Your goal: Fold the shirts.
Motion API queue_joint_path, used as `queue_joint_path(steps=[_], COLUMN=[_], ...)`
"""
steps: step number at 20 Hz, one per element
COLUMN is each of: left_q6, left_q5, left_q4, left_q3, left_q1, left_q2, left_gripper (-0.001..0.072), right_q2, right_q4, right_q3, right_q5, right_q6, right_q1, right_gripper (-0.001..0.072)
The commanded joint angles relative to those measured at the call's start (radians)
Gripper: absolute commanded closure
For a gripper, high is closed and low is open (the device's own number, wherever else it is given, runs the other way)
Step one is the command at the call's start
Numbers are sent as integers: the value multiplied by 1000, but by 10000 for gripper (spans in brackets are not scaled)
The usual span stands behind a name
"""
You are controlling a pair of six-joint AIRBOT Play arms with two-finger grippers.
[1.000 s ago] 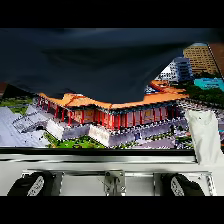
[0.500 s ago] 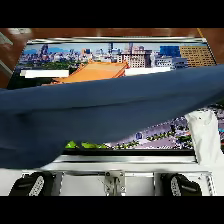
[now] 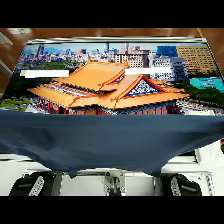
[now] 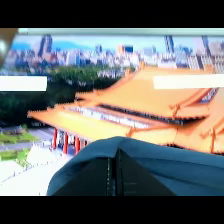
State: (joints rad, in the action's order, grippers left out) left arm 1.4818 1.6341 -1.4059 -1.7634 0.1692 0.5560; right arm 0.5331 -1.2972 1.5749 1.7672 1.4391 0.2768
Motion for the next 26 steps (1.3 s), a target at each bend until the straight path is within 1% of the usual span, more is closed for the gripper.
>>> queue_joint_path(steps=[1,2,3,4,6,7,9,10,12,13,15,17,19,21,22,24,26], left_q6=[-8,-21,-36,-52,-76,-76,-91,-124,-182,-184,-185,-192,-223,-259,-271,-285,-285], left_q5=[-53,-138,-237,-355,-568,-641,-710,-736,-796,-837,-933,-1011,-1065,-1110,-1128,-1134,-1077], left_q4=[23,57,97,141,212,238,270,298,344,354,388,397,397,397,397,394,387], left_q3=[200,279,349,418,524,550,555,556,556,556,556,556,556,556,556,557,557], left_q1=[0,0,0,0,0,0,-2,-2,-2,-2,-2,-10,-28,-52,-66,-85,-88], left_q2=[34,55,85,128,246,321,502,581,713,760,829,869,901,933,949,980,999], left_gripper=[671,670,670,671,671,671,671,670,670,671,671,670,670,671,670,670,670], right_q2=[60,100,139,184,315,395,565,644,777,829,912,966,1004,1035,1051,1075,1076], right_q4=[-68,-64,-58,-39,55,103,196,257,394,410,394,387,387,388,396,399,394], right_q3=[-142,-219,-292,-360,-452,-461,-461,-461,-461,-460,-460,-460,-460,-460,-460,-460,-460], right_q5=[39,6,-65,-192,-549,-678,-886,-969,-1083,-1135,-1262,-1426,-1576,-1643,-1640,-1592,-1503], right_q6=[14,3,-19,-51,-63,-62,-68,-90,-182,-229,-298,-313,-313,-313,-309,-294,-293], right_q1=[0,0,0,0,0,0,0,0,-22,-55,-139,-201,-240,-262,-270,-268,-258], right_gripper=[636,636,636,637,637,636,636,636,636,636,636,636,636,636,636,636,636])
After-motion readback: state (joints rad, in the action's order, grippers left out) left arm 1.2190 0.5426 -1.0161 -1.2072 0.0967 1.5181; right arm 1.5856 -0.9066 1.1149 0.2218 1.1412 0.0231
